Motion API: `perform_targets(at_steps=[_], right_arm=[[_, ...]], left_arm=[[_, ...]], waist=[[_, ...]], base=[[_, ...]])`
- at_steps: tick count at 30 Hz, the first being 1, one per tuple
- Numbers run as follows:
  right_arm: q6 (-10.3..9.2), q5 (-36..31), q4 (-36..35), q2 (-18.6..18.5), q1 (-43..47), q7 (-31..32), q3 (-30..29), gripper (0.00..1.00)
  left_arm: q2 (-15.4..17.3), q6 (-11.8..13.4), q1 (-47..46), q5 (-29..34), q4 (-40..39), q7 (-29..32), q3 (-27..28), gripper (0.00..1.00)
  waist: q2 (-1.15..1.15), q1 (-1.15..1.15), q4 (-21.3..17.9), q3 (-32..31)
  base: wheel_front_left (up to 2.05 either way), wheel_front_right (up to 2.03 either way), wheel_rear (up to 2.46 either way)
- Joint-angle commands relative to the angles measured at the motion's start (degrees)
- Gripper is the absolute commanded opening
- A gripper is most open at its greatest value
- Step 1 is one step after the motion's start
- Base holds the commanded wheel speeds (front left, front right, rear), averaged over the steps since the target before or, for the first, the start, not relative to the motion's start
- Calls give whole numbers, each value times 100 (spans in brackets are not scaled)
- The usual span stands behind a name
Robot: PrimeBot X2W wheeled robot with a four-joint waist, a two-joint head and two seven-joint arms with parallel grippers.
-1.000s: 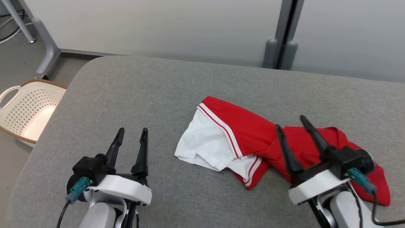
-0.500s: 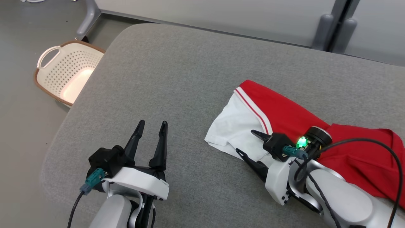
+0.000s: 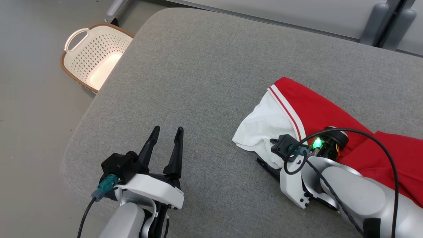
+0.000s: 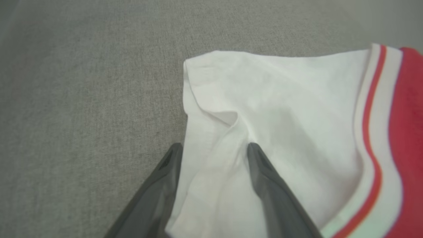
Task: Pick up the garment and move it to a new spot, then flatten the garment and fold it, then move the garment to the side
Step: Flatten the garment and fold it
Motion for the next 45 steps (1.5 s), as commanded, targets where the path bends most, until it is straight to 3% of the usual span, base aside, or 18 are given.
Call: perform_targets(at_steps=[1,2,3,9,14,18,24,30,31,32,37,40,45], right_arm=[[-1,76,122,-15,0,84,102,67],[-2,114,154,-8,-33,81,148,17],[-2,152,179,1,-69,31,168,0],[-2,473,222,123,-353,-364,-88,0],[-2,725,117,-2,-723,-463,-546,0],[-2,976,5,-386,-1154,-383,-1086,0],[-2,1256,-33,-962,-1757,20,-1453,0],[-2,1467,289,-1271,-2179,403,-1509,0],[-2,1487,424,-1314,-2239,442,-1527,16],[-2,1492,588,-1351,-2287,495,-1560,98],[-2,1203,1691,-1437,-2485,511,-1670,100],[-1,1024,2439,-1203,-2462,99,-1911,100],[-2,944,2774,-998,-2358,-319,-1998,100]], left_arm=[[16,35,-41,-24,9,-1,-4,100],[17,48,-39,-28,11,0,-8,100],[18,52,-34,-30,14,-1,-3,100],[17,60,22,47,55,-1,84,100],[19,52,14,81,28,0,131,100],[18,30,-15,72,-2,0,104,100],[19,15,-107,-14,-69,-1,21,100],[17,27,-197,-106,-88,-1,-98,100],[19,28,-205,-117,-90,-1,-123,100],[19,29,-217,-127,-90,0,-147,100],[18,59,-283,-161,-104,-1,-217,100],[18,76,-276,-103,-51,0,-187,100],[19,46,-285,6,-8,-1,-98,100]], waist=[[0,0,4,5],[0,0,1,5],[0,0,-7,1],[0,0,-168,-113],[0,0,-342,-203],[0,0,-428,-183],[0,0,-455,11],[0,0,-358,251],[0,0,-333,288],[0,0,-311,319],[0,0,-260,411],[0,0,-361,368],[0,0,-606,250]], base=[[0,0,0],[0,0,0],[0,0,0],[0,0,0],[0,0,0],[0,0,0],[0,0,0],[0,0,0],[0,0,0],[0,0,0],[0,0,0],[0,0,0],[0,0,0]])
